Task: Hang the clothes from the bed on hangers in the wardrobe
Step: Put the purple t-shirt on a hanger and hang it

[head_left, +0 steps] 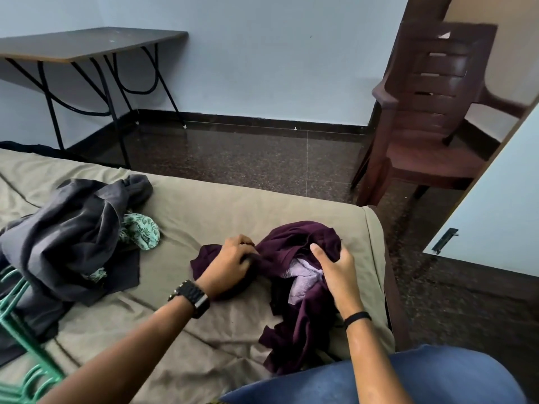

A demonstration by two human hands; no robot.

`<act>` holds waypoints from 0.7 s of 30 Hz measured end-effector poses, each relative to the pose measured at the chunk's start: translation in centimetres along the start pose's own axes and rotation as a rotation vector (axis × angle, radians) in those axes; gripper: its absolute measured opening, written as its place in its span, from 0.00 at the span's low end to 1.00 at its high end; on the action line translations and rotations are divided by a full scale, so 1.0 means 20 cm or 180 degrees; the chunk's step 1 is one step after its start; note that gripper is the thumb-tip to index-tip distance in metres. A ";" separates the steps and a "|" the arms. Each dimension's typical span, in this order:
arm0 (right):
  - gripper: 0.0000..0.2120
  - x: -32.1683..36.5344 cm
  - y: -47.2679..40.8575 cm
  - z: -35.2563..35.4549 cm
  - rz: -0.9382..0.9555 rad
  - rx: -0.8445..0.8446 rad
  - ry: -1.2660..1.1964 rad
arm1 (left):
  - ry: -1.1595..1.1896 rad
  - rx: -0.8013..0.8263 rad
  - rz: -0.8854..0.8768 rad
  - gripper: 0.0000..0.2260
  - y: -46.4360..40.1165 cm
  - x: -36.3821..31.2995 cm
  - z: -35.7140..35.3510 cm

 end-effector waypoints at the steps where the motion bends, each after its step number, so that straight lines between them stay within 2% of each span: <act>1: 0.15 0.00 0.00 0.01 -0.0026 -0.0046 -0.0037 | 0.0227 -0.0008 0.0078 0.12 -0.04 0.00 0.06; 5: 0.05 0.03 -0.01 0.02 -0.0206 -0.0122 -0.0223 | 0.0787 0.0115 -0.0036 0.06 -0.18 -0.08 0.28; 9: 0.14 0.19 -0.08 0.05 -0.0104 0.0250 0.0188 | 0.0641 0.0268 -0.0447 0.09 -0.31 -0.24 0.49; 15: 0.11 0.78 -0.31 0.21 0.0814 0.0490 0.1947 | 0.0213 -0.0930 -0.0803 0.09 -0.62 -0.45 0.97; 19: 0.06 1.22 -0.39 0.32 0.1154 0.0457 0.1705 | -0.0232 -0.1266 -0.1097 0.11 -0.77 -0.68 1.27; 21: 0.03 1.47 -0.41 0.37 0.1387 0.0269 0.1598 | -0.0428 -0.1578 -0.1275 0.12 -0.80 -0.82 1.47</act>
Point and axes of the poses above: each hand's wrist, its own y-axis away from the middle knuckle, its own z-axis out of the back of the hand, x = y × z, the point moved 6 cm from there along -y, towards the middle knuckle, and after that the axes turned 4 degrees about x, right-handed, at the moved point
